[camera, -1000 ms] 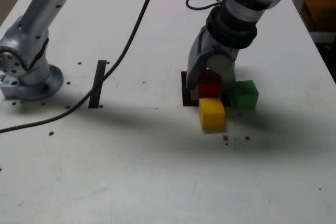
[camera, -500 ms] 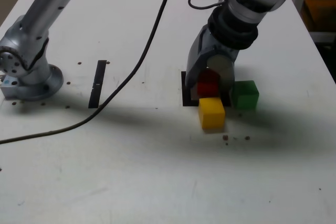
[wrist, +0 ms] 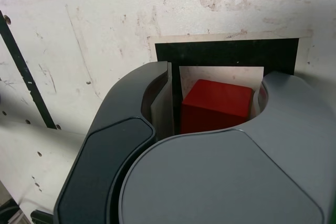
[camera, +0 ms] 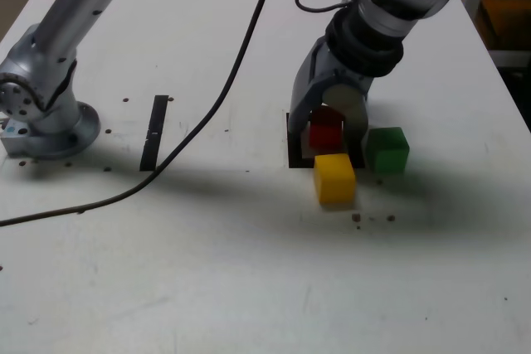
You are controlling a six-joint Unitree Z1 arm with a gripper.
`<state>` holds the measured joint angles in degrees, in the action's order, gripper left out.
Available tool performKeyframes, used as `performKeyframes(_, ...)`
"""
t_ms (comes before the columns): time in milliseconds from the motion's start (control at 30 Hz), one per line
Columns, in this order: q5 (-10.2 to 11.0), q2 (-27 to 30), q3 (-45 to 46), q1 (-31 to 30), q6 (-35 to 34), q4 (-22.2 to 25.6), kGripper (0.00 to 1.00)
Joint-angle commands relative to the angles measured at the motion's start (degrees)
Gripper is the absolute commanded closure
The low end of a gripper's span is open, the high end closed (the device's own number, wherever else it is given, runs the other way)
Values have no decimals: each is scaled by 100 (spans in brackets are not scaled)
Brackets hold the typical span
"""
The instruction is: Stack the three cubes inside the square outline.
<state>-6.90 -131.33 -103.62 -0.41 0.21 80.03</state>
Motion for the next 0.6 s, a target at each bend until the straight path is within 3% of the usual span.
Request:
performKeyframes(0, -6, 73, -3, 6, 6, 40, 5)
performKeyframes(367, 64, 690, -76, -172, -75, 449, 0)
performKeyframes(567, -100, 972, -14, -532, -173, 620, 0)
